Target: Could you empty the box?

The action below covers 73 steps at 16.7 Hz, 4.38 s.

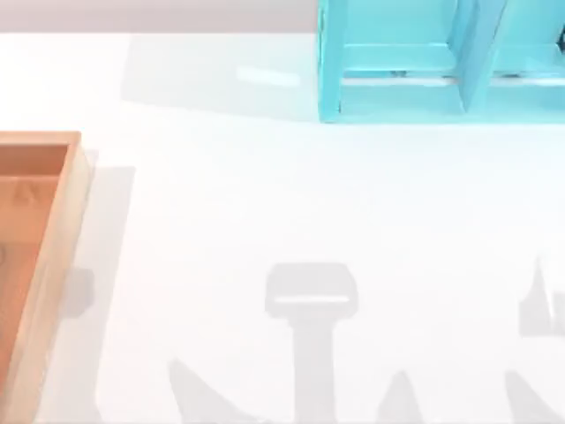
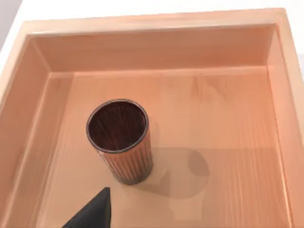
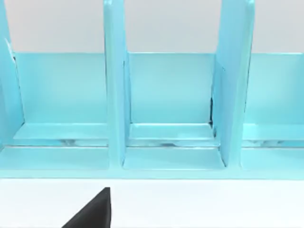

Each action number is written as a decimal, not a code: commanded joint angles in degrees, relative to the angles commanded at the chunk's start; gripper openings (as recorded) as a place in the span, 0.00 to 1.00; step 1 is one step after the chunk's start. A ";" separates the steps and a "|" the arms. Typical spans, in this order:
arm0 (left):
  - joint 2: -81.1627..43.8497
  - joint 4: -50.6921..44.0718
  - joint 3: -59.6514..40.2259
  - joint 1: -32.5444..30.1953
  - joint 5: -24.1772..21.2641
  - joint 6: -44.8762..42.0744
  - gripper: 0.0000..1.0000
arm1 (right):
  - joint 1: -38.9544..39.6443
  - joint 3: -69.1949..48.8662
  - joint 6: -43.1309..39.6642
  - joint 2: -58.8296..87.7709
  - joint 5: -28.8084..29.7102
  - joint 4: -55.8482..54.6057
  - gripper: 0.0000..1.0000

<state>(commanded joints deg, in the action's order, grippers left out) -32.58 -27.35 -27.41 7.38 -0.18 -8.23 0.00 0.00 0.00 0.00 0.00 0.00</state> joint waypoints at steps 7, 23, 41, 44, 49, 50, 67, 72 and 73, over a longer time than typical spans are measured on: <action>-37.94 -27.94 -28.00 7.62 -0.03 -8.13 1.00 | 0.00 0.00 0.00 0.00 0.00 0.00 1.00; -58.56 -39.21 -39.99 11.84 -0.01 -12.51 1.00 | 0.00 0.00 0.00 0.00 0.00 0.00 1.00; -64.14 -20.10 -26.74 12.14 -0.01 -12.91 0.55 | 0.00 0.00 0.00 0.00 0.00 0.00 1.00; -64.14 -20.10 -26.74 12.14 -0.01 -12.91 0.32 | 0.00 0.00 0.00 0.00 0.00 0.00 1.00; -64.14 -20.10 -26.74 12.14 -0.01 -12.91 0.00 | 0.00 0.00 0.00 0.00 0.00 0.00 1.00; -64.14 -20.10 -26.74 12.14 -0.01 -12.91 0.00 | 0.00 0.00 0.00 0.00 0.00 0.00 1.00; -60.48 -37.59 -40.55 12.00 -0.07 -12.76 0.00 | 0.00 0.00 0.00 0.00 0.00 0.00 1.00; -57.74 -48.47 -48.82 11.77 -0.05 -12.56 0.00 | 0.00 0.00 0.00 0.00 0.00 0.00 1.00; -57.44 -49.62 -49.67 11.74 -0.05 -12.53 0.00 | 0.00 0.00 0.00 0.00 0.00 0.00 1.00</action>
<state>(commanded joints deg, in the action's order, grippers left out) -90.01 -76.98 -77.08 19.12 -0.23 -20.77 0.00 0.00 0.00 0.00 0.00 0.00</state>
